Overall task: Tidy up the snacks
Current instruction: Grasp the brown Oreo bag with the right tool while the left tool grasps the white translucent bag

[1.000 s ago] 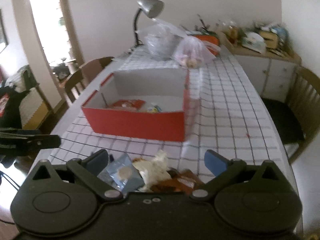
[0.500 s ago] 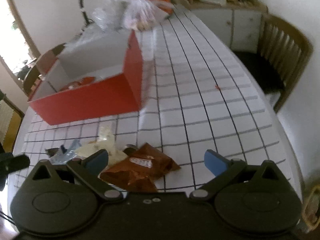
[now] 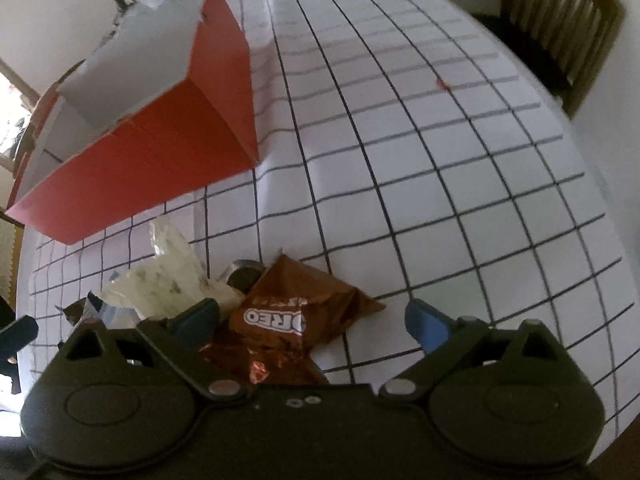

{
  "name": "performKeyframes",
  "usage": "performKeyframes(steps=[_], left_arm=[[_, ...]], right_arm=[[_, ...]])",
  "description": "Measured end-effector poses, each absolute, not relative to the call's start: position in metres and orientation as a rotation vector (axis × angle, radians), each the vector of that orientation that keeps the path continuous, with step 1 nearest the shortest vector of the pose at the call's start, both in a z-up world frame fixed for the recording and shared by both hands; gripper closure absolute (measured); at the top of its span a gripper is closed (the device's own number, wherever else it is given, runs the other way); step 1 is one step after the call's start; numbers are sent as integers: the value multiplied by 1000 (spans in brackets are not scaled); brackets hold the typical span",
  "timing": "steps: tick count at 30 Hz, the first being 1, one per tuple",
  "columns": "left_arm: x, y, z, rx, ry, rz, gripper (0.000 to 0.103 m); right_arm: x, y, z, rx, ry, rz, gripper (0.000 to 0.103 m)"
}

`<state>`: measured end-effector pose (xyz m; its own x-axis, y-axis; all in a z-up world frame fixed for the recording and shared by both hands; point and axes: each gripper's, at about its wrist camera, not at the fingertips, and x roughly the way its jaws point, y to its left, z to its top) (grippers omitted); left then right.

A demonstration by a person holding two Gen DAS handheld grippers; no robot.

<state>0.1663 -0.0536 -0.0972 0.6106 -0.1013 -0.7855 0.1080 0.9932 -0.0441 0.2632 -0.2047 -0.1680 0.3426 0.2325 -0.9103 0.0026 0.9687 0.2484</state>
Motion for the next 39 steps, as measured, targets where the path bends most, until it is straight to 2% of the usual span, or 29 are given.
performKeyframes(steps=[9,11,13,16,31,37,39], left_arm=[[200,-52,-114,-83,1000,-193,6],[206,-49,-118,-102,1018,-201,6],[211,-46,-120,-131,1034,-203,6],[218,-42,-120,-149,1041,-205,6],[290,-72,-133,-125,1190,-89,6],[302,-78,-150,-139,1256,-56,27],[302,-81,-153,-138,1271,-55,39]], right_arm=[[266,-209,-167,308,1257,191,29],[267,-212,-167,324,1260,213,42],[268,-219,-166,348,1258,244,51],[267,-230,-164,360,1249,265,59],[267,-259,-149,361,1150,270,64],[264,-266,-149,372,1138,268,64],[262,-267,-148,374,1136,266,64]])
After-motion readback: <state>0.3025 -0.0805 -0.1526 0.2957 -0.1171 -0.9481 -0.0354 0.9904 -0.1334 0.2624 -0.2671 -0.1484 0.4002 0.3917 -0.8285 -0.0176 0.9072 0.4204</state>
